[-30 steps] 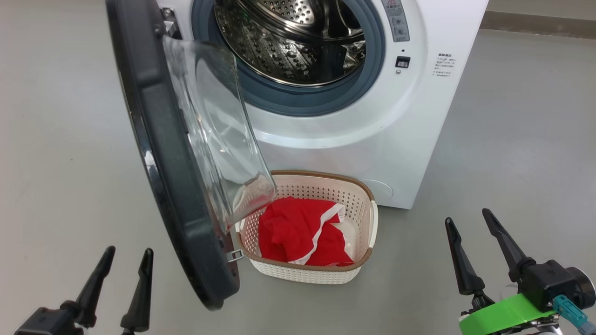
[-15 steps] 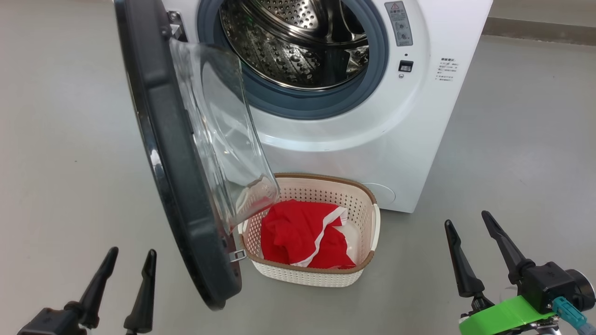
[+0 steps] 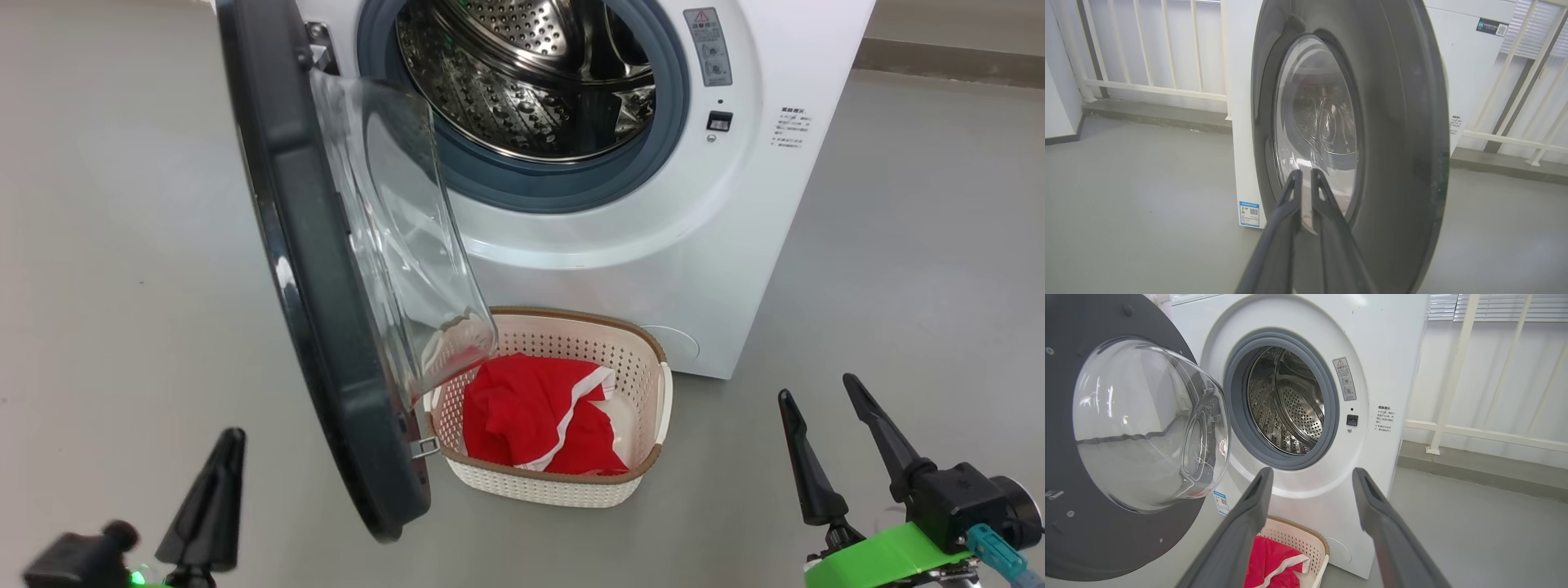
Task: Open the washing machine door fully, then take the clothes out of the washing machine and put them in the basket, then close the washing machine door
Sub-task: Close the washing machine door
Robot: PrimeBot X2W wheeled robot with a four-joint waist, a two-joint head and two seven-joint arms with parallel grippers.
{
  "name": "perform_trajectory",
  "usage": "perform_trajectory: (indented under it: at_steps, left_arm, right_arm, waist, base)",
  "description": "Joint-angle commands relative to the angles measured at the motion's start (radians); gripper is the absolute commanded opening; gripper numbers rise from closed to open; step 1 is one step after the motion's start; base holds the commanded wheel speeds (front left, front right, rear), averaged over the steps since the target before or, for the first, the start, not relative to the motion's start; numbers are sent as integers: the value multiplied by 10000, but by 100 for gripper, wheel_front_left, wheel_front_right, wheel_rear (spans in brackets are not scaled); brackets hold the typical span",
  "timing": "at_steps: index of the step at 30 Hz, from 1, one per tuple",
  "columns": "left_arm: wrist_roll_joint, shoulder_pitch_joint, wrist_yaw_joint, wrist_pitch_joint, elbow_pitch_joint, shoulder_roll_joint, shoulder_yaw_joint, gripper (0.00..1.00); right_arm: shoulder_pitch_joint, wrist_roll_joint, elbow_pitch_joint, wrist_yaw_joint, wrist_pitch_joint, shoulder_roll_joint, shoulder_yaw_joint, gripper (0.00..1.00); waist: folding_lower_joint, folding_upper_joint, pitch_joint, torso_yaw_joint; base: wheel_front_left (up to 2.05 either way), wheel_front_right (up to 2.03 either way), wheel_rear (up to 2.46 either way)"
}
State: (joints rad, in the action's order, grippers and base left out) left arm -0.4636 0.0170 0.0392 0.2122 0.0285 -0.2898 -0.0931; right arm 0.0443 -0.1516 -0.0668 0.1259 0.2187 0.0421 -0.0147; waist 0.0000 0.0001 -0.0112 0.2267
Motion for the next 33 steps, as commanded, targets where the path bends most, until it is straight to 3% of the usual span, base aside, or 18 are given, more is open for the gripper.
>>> perform_trajectory:
  at_steps: [1,8,11,15,16,19,22,25,33]
  left_arm:
    - [-583,-560,109,-50,-321,59,573,0]
    - [-5806,-1433,249,-1752,-749,1600,2115,0]
    - [-8322,-1835,-323,-2892,-1163,1989,2743,0]
    - [-11066,-2204,-1590,-4096,-1732,2216,3381,0]
    - [-11066,-2204,-1590,-4096,-1732,2216,3381,0]
    - [-12410,-2298,-2644,-4827,-2156,2271,3537,0]
    - [-12887,-2216,-3408,-5343,-2576,2207,3439,0]
    - [-12862,-2124,-3741,-5545,-2802,2104,3246,0]
    - [-12974,-2129,-3990,-5715,-3221,2195,2765,0]
  right_arm:
    - [-34,2,271,48,29,81,267,100]
    - [-85,-9,262,48,3,81,306,100]
    - [-76,-34,255,48,4,81,326,100]
    - [-105,-41,258,48,0,81,340,100]
    - [-105,-41,258,48,0,81,340,100]
    - [-144,-37,260,48,1,81,328,100]
    - [-208,-28,263,48,3,81,335,100]
    - [-287,-30,248,48,12,81,350,100]
    - [-486,-75,147,48,86,81,365,100]
  waist:
    - [0,-1,-4,20]
    - [0,-1,-29,-10]
    - [0,-1,-60,-52]
    - [0,-1,-170,-119]
    - [0,-1,-170,-119]
    - [0,-1,-247,-165]
    - [0,-1,-347,-221]
    - [0,-1,-426,-294]
    - [0,-1,-672,-702]
  base:
    - [0,0,0]
    - [0,0,0]
    - [0,0,0]
    - [0,0,0]
    - [0,0,0]
    - [0,0,0]
    - [0,0,0]
    - [0,0,0]
    - [0,0,0]
